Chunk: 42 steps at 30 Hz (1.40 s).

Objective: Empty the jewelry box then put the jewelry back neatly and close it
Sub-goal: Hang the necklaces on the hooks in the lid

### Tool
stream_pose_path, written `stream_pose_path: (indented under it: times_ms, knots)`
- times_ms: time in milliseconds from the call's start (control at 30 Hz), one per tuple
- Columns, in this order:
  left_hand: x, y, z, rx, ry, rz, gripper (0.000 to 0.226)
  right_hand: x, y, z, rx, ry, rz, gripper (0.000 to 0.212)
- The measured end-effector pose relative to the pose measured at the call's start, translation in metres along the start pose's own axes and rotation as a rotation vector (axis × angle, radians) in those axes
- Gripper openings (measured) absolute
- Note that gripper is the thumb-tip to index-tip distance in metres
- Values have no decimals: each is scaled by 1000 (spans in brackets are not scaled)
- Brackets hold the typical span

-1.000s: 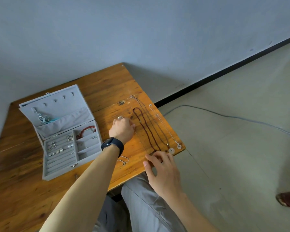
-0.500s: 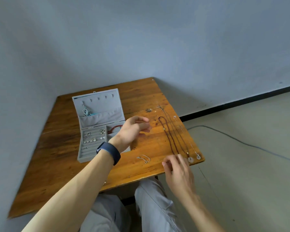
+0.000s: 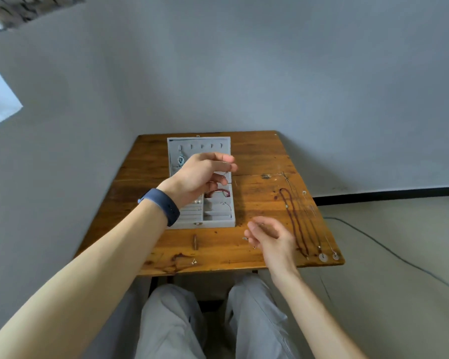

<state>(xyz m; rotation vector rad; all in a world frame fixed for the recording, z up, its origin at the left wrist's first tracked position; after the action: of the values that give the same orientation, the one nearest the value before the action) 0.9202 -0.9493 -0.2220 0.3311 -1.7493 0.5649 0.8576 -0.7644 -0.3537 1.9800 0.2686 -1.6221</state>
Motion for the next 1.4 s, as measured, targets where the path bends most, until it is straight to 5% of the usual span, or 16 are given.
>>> stream_pose_path:
  times_ms: [200,633,733,900,1200,1400]
  knots:
    - [-9,-30,-14,110,16,-3,12,-6,27,-2,-2,156,392,23]
    - [-25,-74,-10,94,-71,-299,29,-11,30,7,-141,173,223,31]
    - [-21,-73,-8,71,-5,-60,22,-9,27,13,-138,115,38,30]
    - [-9,-77,4,282,156,839,15,-12,23,31,-148,31,-145,19]
    - [-9,-75,50,560,313,1283,21,-12,43,79,-124,-15,-256,11]
    - [-10,-85,89,602,419,1543,20,-4,56,121,-146,-97,-471,9]
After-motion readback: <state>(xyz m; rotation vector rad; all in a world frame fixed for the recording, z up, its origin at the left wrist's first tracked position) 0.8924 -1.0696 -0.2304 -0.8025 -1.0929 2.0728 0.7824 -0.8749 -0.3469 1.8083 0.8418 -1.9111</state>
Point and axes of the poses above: each hand's wrist, its own z-axis towards the middle knuckle, its own y-axis out of the palm, x = y × z, the point moved 1 cm from there along z, towards the middle knuckle, and after that the axes turned 10 degrees about z, right-handed, at the moved point
